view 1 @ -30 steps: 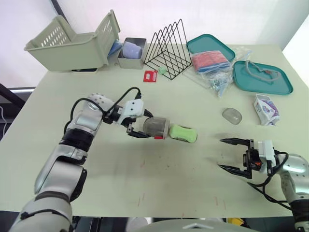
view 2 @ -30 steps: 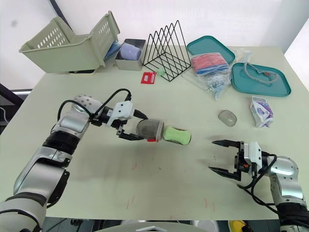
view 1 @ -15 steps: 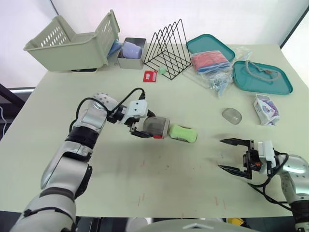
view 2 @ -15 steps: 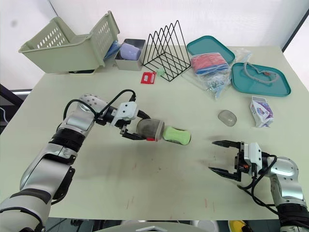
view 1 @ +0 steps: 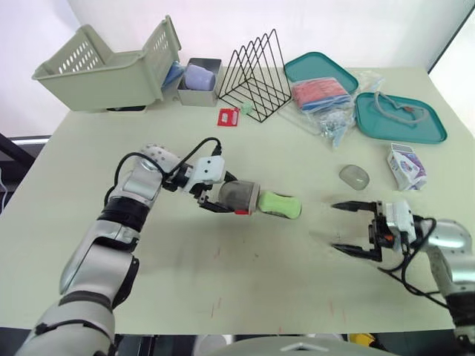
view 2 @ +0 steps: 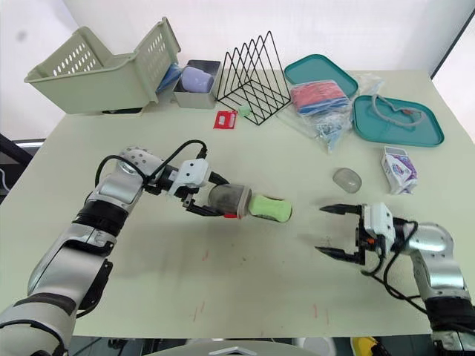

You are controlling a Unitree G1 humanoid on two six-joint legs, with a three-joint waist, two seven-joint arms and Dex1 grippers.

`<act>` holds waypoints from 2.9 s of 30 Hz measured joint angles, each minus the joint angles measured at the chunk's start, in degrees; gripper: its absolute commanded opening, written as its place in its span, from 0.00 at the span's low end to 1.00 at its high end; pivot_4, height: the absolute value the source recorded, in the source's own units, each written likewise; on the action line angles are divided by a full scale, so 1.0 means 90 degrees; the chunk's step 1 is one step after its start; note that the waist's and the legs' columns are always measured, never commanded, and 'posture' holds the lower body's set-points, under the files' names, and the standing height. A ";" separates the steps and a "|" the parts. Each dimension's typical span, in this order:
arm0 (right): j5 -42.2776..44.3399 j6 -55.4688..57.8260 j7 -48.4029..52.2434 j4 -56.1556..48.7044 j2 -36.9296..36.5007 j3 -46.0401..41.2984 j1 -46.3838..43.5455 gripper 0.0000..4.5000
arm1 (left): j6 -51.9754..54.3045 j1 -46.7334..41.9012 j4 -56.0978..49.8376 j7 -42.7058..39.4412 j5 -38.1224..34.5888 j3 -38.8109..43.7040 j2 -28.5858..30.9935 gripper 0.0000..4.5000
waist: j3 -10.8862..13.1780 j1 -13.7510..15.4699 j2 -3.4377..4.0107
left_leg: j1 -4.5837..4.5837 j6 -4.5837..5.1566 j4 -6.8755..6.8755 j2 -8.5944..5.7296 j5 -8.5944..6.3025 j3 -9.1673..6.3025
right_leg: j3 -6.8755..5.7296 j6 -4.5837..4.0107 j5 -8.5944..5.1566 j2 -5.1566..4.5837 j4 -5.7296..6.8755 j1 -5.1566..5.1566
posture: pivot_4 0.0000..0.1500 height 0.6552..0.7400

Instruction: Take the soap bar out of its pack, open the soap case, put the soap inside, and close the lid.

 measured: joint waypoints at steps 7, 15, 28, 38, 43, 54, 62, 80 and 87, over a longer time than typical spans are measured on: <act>-0.0639 0.2317 -0.1108 -0.1291 -0.0033 0.1161 -0.1183 1.00 | 0.0186 0.0251 -0.0432 0.0039 -0.0015 0.0105 0.0065 0.77 | 0.0000 0.0082 0.0000 | -0.0011 0.0000 0.0003 -0.0002 0.0000 -0.0007 | -0.0011 0.0000 0.0000 -0.0003 -0.0008 -0.0002 | 1.00 1.00; -0.1430 0.4176 -0.1681 -0.1702 -0.0059 0.2324 -0.2141 1.00 | 0.0414 0.0330 -0.0642 0.0236 -0.0010 0.0121 0.0063 0.77 | 0.0000 0.0067 0.0000 | -0.0012 0.0001 0.0004 -0.0002 0.0000 -0.0008 | -0.0013 0.0000 0.0000 -0.0003 -0.0007 -0.0003 | 1.00 1.00; -0.1781 0.5334 -0.2254 -0.1701 0.0266 0.2895 -0.2503 1.00 | 0.0581 0.0372 -0.0855 0.0355 -0.0013 0.0122 0.0063 0.77 | 0.0000 0.0056 0.0000 | -0.0014 0.0001 0.0003 -0.0002 0.0000 -0.0009 | -0.0013 0.0000 0.0000 -0.0002 -0.0007 -0.0004 | 1.00 1.00; -0.1786 0.5566 -0.2373 -0.1700 0.0309 0.3014 -0.2560 0.80 | 0.0607 0.0382 -0.0887 0.0392 -0.0014 0.0121 0.0060 0.77 | -0.0001 0.0050 -0.0001 | -0.0013 0.0001 0.0004 -0.0002 0.0000 -0.0009 | -0.0014 0.0000 0.0000 -0.0002 -0.0006 -0.0004 | 1.00 1.00; -0.1770 0.5599 -0.2362 -0.1739 0.0289 0.3007 -0.2592 0.54 | 0.0623 0.0382 -0.0889 0.0391 -0.0015 0.0121 0.0056 0.77 | -0.0002 0.0050 -0.0002 | -0.0012 0.0001 0.0003 -0.0002 0.0000 -0.0010 | -0.0014 0.0000 0.0000 -0.0002 -0.0006 -0.0004 | 1.00 1.00; -0.1739 0.5427 -0.1857 -0.1718 -0.0068 0.3096 -0.2830 0.54 | 0.0608 0.0382 -0.0887 0.0393 -0.0011 0.0117 0.0008 0.77 | -0.0001 0.0052 -0.0002 | -0.0014 0.0001 0.0003 -0.0002 -0.0001 -0.0010 | -0.0015 0.0000 0.0000 -0.0002 -0.0007 -0.0005 | 1.00 1.00; -0.1743 0.5452 -0.1862 -0.1722 0.0102 0.3146 -0.2909 0.54 | 0.0602 0.0382 -0.0888 0.0397 -0.0011 0.0114 -0.0128 0.77 | -0.0001 0.0046 -0.0002 | -0.0016 0.0001 0.0002 -0.0002 -0.0001 -0.0010 | -0.0015 0.0000 0.0000 -0.0002 -0.0008 -0.0005 | 1.00 1.00; -0.1882 0.5842 -0.1762 -0.1682 0.0199 0.3545 -0.3679 0.54 | 0.0932 0.0366 -0.1150 0.0535 -0.0097 0.0103 -0.0563 0.77 | -0.0001 0.0045 -0.0002 | -0.0016 0.0001 0.0003 -0.0002 -0.0001 -0.0011 | -0.0016 0.0000 0.0000 -0.0002 -0.0007 -0.0006 | 1.00 1.00; -0.1918 0.6037 -0.1633 -0.1756 0.0088 0.3651 -0.3890 0.83 | 0.0916 0.0366 -0.1136 0.0685 -0.0085 0.0104 -0.0692 0.77 | -0.0001 0.0045 -0.0002 | -0.0017 0.0001 0.0003 -0.0002 -0.0001 -0.0012 | -0.0016 0.0000 0.0000 -0.0003 -0.0008 -0.0006 | 1.00 1.00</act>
